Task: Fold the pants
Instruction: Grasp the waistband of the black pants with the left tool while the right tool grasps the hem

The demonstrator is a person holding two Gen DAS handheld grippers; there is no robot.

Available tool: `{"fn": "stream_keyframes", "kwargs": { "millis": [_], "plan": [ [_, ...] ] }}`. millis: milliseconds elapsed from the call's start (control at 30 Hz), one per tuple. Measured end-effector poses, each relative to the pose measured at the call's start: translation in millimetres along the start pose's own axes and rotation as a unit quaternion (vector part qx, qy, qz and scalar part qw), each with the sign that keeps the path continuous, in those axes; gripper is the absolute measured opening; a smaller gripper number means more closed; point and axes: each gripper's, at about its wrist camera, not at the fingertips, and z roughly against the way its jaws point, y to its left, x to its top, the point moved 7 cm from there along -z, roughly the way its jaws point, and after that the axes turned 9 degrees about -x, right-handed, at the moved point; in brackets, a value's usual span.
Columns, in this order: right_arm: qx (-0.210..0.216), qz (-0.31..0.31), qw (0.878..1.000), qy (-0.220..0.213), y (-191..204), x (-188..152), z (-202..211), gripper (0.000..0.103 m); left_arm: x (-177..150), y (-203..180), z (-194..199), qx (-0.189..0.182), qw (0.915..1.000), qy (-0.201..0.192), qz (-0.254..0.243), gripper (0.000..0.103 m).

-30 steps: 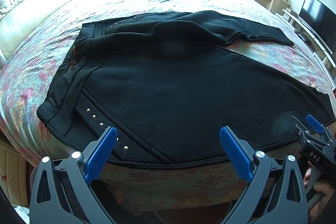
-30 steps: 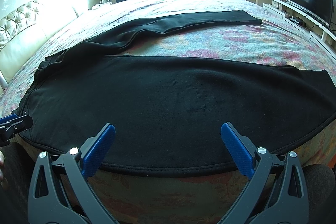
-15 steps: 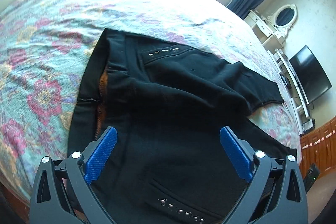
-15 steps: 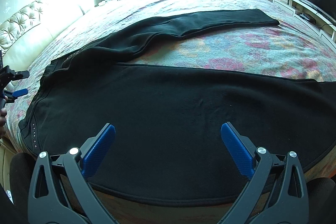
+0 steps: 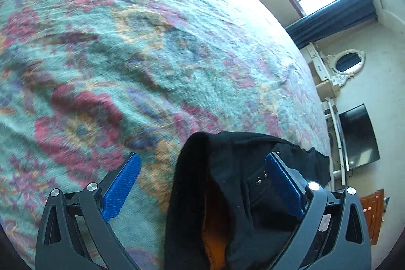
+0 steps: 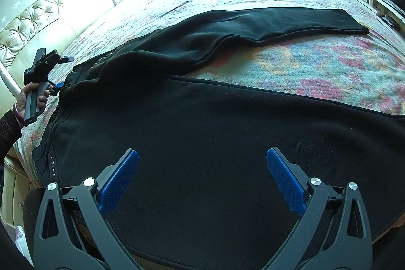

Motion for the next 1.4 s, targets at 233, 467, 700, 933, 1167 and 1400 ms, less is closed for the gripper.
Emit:
{"fn": "stream_keyframes", "kwargs": {
  "millis": [233, 467, 700, 933, 1167, 1400],
  "plan": [
    [0.028, -0.01, 0.999, 0.018, 4.7, 7.6, -13.4, 0.101, 0.3, -13.1, -27.6, -0.04, 0.9984, 0.036, -0.019, 0.021],
    [0.14, 0.031, 0.99, 0.004, 14.5, 72.0, -16.5, 0.101, -3.7, 5.5, -41.7, -0.022, 0.998, 0.057, -0.018, 0.013],
    [0.135, 0.226, 0.965, -0.016, 26.2, 218.6, -68.8, 0.101, -6.1, 0.8, -49.3, 0.016, 0.9966, 0.058, -0.056, 0.012],
    [0.126, 0.31, 0.94, 0.067, 35.9, 278.2, -167.8, 0.101, -3.3, 1.5, -49.2, 0.029, 0.9953, 0.064, -0.067, 0.012],
    [0.107, 0.364, 0.908, 0.178, 41.3, 250.3, -236.1, 0.096, -1.9, 6.8, -48.9, 0.013, 0.9962, 0.06, -0.062, 0.012],
    [0.089, 0.366, 0.916, 0.137, 32.0, 243.5, -193.4, 0.014, -2.7, -2.0, -44.8, 0.021, 0.9949, 0.049, -0.085, 0.011]
  ]
}}
